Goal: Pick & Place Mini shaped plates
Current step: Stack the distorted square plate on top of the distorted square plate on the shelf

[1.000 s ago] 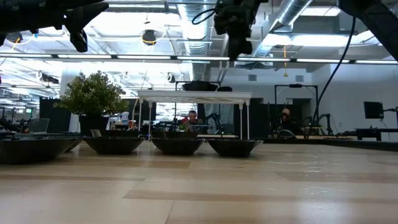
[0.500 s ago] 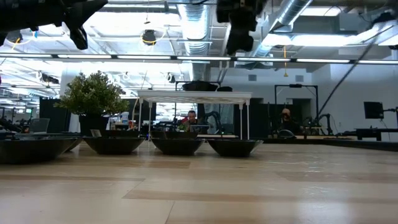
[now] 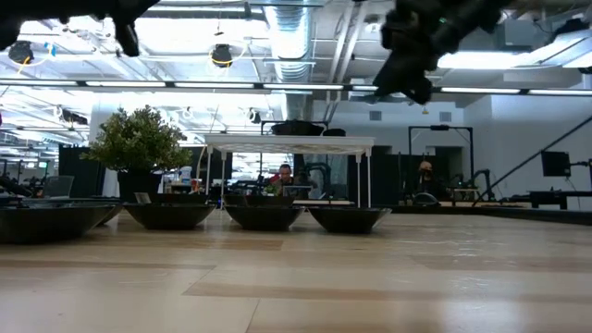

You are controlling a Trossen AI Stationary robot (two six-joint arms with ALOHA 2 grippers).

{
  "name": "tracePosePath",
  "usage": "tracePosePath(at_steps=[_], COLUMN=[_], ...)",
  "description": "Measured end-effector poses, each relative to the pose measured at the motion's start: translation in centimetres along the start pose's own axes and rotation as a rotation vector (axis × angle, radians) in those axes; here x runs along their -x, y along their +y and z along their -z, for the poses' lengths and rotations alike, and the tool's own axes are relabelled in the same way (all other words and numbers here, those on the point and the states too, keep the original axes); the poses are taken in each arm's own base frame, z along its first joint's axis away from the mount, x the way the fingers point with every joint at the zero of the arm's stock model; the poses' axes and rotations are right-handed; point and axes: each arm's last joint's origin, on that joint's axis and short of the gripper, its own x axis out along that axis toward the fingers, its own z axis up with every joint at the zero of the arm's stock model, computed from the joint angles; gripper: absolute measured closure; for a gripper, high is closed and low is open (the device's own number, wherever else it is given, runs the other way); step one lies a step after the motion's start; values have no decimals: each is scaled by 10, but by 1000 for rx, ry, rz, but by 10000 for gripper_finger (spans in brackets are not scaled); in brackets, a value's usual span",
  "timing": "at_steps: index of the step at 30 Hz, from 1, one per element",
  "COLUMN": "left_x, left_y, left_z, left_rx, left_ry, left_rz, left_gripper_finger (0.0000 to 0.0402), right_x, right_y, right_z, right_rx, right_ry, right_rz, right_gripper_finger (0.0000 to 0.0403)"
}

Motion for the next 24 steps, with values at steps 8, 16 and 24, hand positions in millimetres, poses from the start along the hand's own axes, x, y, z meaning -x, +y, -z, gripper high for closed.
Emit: tracePosePath(at_steps=[8, 16, 24], left_x=[-40, -67, -73], left_y=[-18, -14, 17], left_z=[5, 7, 9], left_rx=[-87, -88, -61], left_ry=[200, 596, 891], left_rz=[-48, -218, -354], left_gripper_finger=[334, 334, 334], right_x=[6, 19, 28], right_y=[-12, -16, -18], right_z=[52, 82, 99], right_rx=[-118, -144, -132], right_ry=[-190, -370, -491], right_rz=[-64, -125, -171], right_gripper_finger=[305, 305, 305])
